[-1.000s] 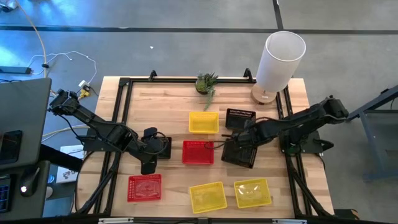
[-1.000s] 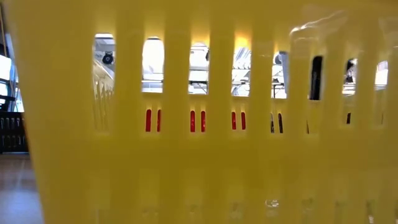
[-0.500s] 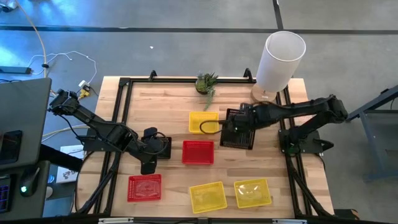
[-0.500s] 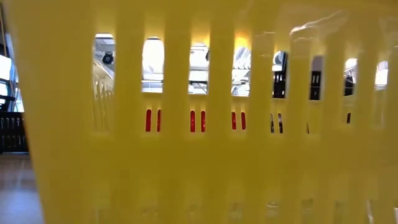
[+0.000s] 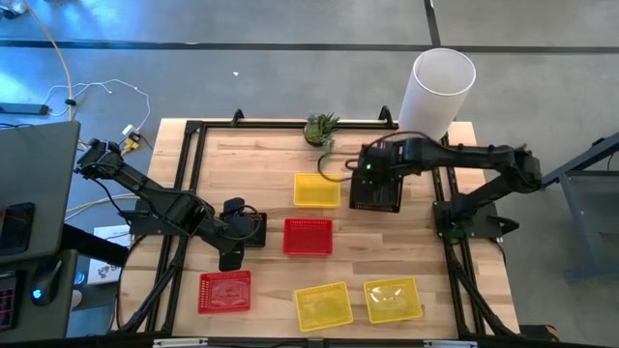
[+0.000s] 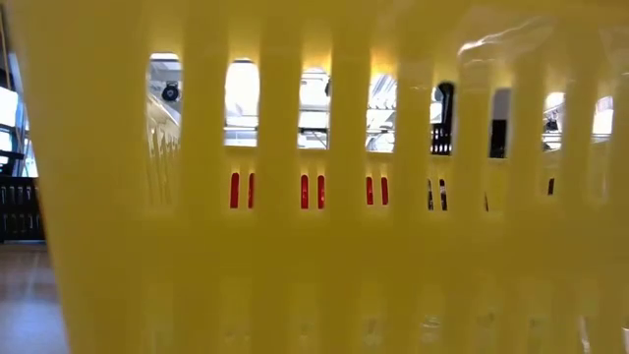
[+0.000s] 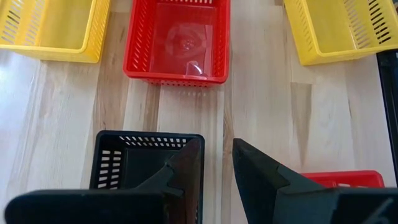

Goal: Stack baskets by color
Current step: Stack the bottom right black bin on the top black bin

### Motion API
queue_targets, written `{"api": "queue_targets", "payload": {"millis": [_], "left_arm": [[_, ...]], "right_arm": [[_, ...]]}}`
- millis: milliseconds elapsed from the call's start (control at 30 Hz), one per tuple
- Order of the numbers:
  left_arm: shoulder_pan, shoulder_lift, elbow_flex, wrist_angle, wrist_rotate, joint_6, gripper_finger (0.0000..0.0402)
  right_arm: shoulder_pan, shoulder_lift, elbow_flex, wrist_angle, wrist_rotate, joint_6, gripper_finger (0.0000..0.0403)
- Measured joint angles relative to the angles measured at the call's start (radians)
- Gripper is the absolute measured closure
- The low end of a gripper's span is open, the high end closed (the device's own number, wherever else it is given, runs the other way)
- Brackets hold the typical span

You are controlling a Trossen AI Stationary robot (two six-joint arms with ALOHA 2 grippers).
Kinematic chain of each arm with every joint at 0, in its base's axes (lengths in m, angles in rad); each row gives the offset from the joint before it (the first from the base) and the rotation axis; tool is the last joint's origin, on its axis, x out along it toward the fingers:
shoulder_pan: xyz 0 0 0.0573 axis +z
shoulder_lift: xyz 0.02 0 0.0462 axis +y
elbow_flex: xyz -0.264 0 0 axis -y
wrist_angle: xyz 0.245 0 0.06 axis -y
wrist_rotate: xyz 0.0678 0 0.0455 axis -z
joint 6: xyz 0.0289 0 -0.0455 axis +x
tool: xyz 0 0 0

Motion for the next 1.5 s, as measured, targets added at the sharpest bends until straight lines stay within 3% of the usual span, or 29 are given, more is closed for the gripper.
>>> {"api": "queue_targets", "payload": {"millis": [367,800,1233,1500], "left_arm": [[0.000,0.000,0.000,0.000,0.000,0.000,0.0319],[0.000,0.000,0.000,0.000,0.000,0.000,0.0319],[0.000,0.000,0.000,0.000,0.000,0.000,0.0319],[0.000,0.000,0.000,0.001,0.000,-0.003,0.0319]], "right_arm": [[-0.173,-0.146,-0.011,0.046,-0.122,-0.104,0.0403],[-0.326,-0.152,-0.190,0.207,-0.258,-0.171,0.0403],[-0.382,-0.149,-0.225,0.244,-0.351,-0.223,0.0403],[-0.382,-0.127,-0.225,0.246,-0.348,-0.223,0.0403]]}}
